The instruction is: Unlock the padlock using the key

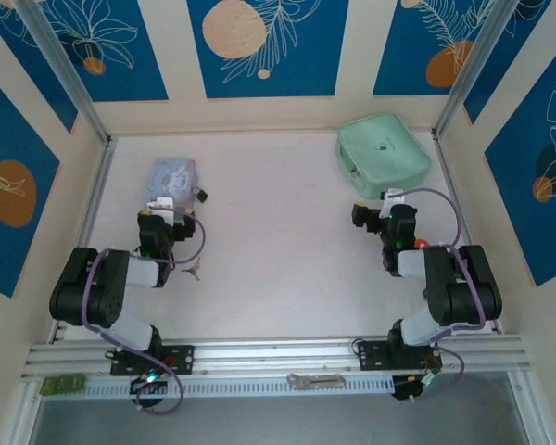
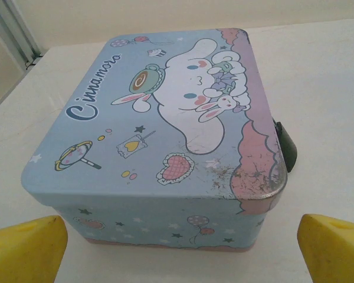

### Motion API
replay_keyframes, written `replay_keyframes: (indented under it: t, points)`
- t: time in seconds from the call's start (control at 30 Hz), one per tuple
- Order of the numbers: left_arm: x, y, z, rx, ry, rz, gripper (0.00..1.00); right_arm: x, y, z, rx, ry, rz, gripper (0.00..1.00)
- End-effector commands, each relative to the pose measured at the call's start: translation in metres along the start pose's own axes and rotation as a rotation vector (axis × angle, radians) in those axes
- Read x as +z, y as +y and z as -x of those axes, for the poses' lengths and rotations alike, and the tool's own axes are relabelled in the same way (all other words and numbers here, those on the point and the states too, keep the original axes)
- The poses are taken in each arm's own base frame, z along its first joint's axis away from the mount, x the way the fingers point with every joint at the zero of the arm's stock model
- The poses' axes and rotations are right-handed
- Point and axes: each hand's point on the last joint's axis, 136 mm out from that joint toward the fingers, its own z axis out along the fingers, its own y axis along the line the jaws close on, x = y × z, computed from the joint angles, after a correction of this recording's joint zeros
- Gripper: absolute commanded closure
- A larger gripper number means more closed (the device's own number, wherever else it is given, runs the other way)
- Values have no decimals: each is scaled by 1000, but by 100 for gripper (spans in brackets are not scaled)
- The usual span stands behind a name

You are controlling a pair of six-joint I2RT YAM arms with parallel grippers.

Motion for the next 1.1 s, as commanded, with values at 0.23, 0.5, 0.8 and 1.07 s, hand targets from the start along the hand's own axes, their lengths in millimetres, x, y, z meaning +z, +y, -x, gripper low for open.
replay_keyframes:
  t: [0.23,0.5,0.8,1.07]
  points:
    - [2,-4,6,19,-17,-22,1,0,5,8,-11,-31,21,1]
    - [3,-4,6,18,-15,-23,1,0,4,8,-9,-28,22,1]
    - [3,-4,6,19,-15,-22,1,0,4,9,-9,-30,22,1]
    - [-18,9,34,21,-37,64,1,-14,23,36,-109,-41,-9,0]
